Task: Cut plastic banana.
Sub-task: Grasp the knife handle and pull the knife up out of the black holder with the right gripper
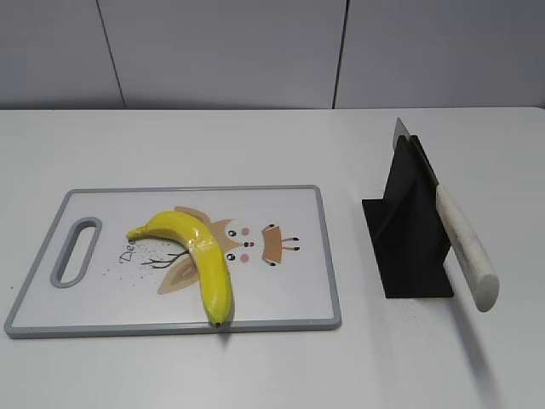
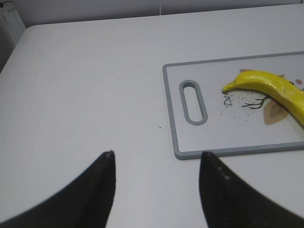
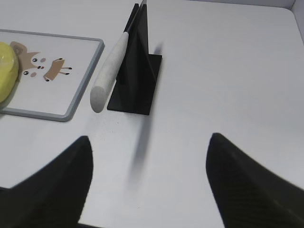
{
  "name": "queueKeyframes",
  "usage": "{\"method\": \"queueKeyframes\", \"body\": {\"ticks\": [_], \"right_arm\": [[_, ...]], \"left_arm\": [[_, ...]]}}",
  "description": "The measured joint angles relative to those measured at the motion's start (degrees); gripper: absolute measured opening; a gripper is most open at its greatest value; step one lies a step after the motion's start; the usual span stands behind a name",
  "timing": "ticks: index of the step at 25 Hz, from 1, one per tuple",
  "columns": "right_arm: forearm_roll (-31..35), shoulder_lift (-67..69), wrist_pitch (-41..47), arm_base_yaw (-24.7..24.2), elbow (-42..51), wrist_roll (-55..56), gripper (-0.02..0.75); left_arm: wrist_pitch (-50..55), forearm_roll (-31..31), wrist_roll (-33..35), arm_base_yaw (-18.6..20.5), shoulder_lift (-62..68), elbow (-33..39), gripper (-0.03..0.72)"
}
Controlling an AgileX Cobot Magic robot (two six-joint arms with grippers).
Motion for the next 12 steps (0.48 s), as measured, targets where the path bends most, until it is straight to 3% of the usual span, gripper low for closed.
{"method": "queueKeyframes", "body": {"ticks": [12], "right_arm": [[0.0,0.0,0.0,0.0,0.0,0.0,0.588]], "left_arm": [[0.0,0.0,0.0,0.0,0.0,0.0,0.543]]}}
